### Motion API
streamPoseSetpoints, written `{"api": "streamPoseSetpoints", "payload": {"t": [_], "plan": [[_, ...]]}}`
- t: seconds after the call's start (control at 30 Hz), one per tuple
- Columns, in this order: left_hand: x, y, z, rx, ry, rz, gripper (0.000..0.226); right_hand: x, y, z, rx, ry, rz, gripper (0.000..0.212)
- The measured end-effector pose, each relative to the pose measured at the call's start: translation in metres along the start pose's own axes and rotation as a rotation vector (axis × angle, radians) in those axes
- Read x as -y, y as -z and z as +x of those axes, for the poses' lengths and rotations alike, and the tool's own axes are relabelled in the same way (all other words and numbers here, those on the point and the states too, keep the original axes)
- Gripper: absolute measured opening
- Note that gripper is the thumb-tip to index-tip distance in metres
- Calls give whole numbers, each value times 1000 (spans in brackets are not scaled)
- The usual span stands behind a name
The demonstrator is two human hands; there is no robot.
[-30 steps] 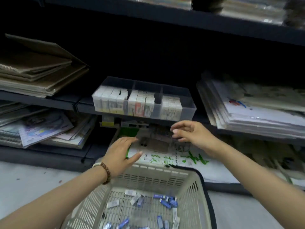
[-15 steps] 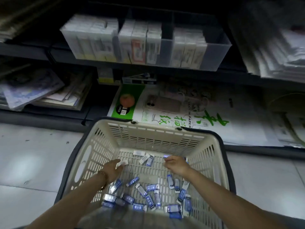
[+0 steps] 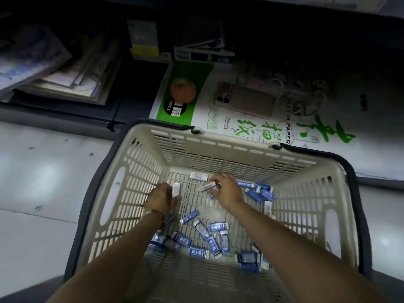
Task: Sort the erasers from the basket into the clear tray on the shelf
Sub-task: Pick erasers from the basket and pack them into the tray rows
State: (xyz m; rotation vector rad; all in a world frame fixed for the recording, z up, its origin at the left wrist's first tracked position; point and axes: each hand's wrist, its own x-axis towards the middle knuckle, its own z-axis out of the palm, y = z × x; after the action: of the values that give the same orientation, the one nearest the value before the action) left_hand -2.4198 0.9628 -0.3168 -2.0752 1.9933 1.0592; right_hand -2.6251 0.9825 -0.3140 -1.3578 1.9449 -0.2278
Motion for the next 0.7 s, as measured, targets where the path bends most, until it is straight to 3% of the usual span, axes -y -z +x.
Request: {"api": "streamPoseSetpoints", "payload": {"t": [0.1, 0.27, 0.6, 0.7], "plan": [[-3, -6, 6, -22, 50, -36, 26, -5, -8, 0, -51, -60, 88, 29], [-8, -7, 15, 16, 87, -64, 13, -6, -11, -3, -88, -106, 336, 22], [-11, 9, 10, 378, 246, -718, 25, 0, 28, -21, -3, -34, 653, 16], [-14, 17, 8, 458, 249, -795, 21, 8, 39, -24, 84, -10, 660, 17]]}}
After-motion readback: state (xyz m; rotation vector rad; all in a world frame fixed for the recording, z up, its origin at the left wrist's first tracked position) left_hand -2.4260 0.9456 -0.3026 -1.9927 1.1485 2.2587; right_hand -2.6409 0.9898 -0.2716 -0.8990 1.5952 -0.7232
